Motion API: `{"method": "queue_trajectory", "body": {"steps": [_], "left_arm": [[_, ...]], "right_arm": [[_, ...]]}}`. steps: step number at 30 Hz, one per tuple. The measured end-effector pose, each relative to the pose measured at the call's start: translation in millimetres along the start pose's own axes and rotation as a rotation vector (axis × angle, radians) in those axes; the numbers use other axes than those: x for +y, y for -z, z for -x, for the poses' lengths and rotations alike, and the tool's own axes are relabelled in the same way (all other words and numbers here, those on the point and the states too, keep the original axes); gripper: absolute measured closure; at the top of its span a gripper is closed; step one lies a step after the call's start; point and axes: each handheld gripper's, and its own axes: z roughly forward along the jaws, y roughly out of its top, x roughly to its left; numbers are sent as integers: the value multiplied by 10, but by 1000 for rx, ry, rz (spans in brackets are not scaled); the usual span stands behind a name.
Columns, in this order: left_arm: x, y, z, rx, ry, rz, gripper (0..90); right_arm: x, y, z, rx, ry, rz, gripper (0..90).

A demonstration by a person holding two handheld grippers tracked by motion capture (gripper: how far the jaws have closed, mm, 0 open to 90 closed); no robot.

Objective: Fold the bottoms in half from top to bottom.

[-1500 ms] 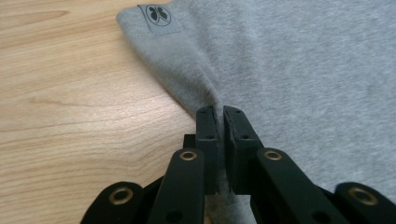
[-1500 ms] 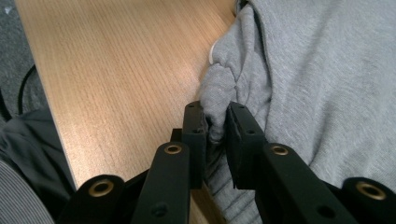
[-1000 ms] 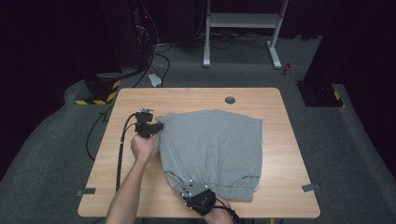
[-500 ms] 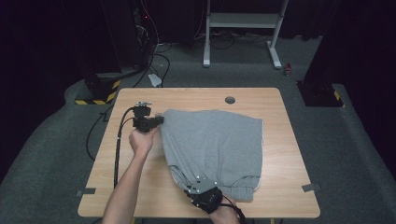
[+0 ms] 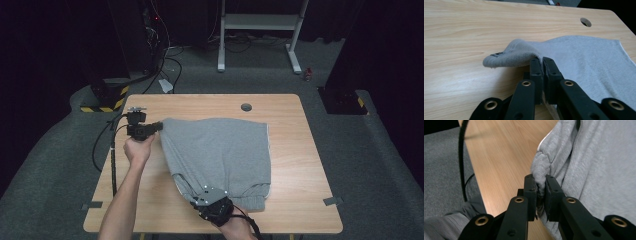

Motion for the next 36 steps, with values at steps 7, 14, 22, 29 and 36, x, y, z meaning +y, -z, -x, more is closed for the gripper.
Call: {"method": "queue_trajectory", "body": {"steps": [7,14,22,29,36], "left_arm": [[42,121,-51,-4,8,17,867],[89,-48,141,-45,-14,32,867],[280,-172,433,-79,-87,38,864],[370,-246,651,-103,-112,43,864],[508,-295,916,-96,-179,44,863]], "right_arm": [[127,-4,-44,19,20,32,815],[39,34,38,17,-34,50,814],[-74,203,142,-20,-79,92,814],[-210,294,219,-45,-113,116,813],[-301,430,313,-72,-150,148,813]]}}
